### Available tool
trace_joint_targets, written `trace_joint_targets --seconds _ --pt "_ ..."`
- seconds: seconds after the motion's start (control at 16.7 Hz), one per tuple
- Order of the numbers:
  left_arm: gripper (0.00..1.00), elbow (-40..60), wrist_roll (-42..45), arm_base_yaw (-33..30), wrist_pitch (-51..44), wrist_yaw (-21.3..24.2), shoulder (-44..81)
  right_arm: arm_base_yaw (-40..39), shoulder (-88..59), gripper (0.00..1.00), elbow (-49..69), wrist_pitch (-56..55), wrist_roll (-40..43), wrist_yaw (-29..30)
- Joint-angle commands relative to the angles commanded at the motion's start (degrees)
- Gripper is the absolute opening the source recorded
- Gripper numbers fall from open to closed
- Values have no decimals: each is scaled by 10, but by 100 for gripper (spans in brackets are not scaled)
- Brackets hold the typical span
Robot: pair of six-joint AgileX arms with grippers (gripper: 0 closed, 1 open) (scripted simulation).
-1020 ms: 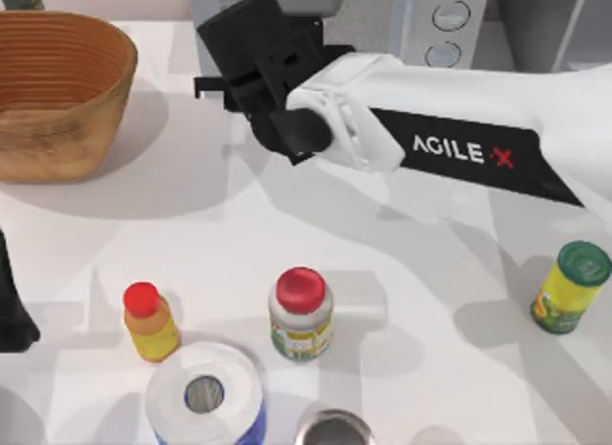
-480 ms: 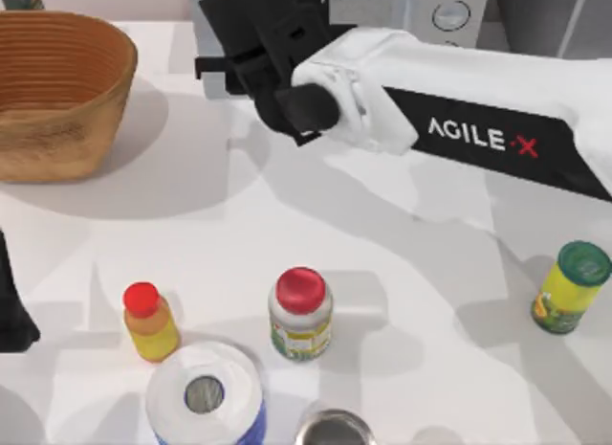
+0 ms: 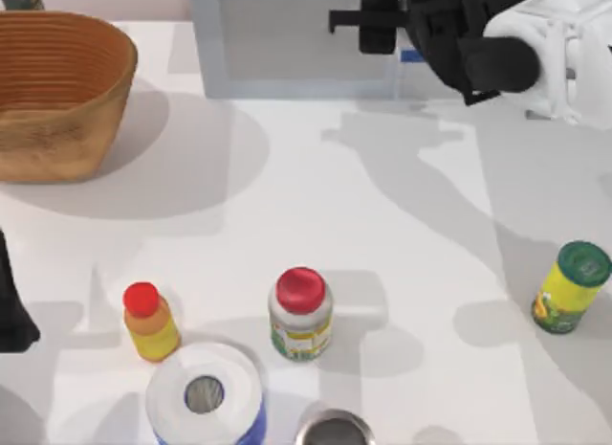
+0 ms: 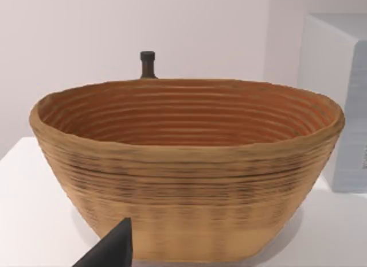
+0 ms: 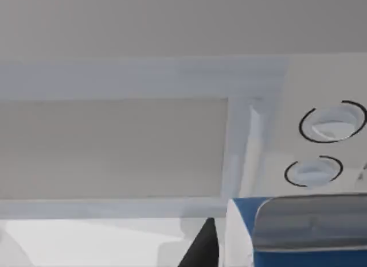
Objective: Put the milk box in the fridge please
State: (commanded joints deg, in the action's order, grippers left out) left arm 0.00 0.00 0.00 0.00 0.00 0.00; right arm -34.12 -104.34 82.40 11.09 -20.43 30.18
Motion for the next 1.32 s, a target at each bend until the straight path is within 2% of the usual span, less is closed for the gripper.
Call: trace_joint_targets --seconds 0.78,1.02,1.32 --pt "100 0 0 0 0 0 0 241 853 0 -644 -77 143 -213" --pt "100 0 0 0 0 0 0 311 997 0 -779 -101 186 -276" --pt "100 0 0 0 0 0 0 341 1043 0 -824 -111 204 -302"
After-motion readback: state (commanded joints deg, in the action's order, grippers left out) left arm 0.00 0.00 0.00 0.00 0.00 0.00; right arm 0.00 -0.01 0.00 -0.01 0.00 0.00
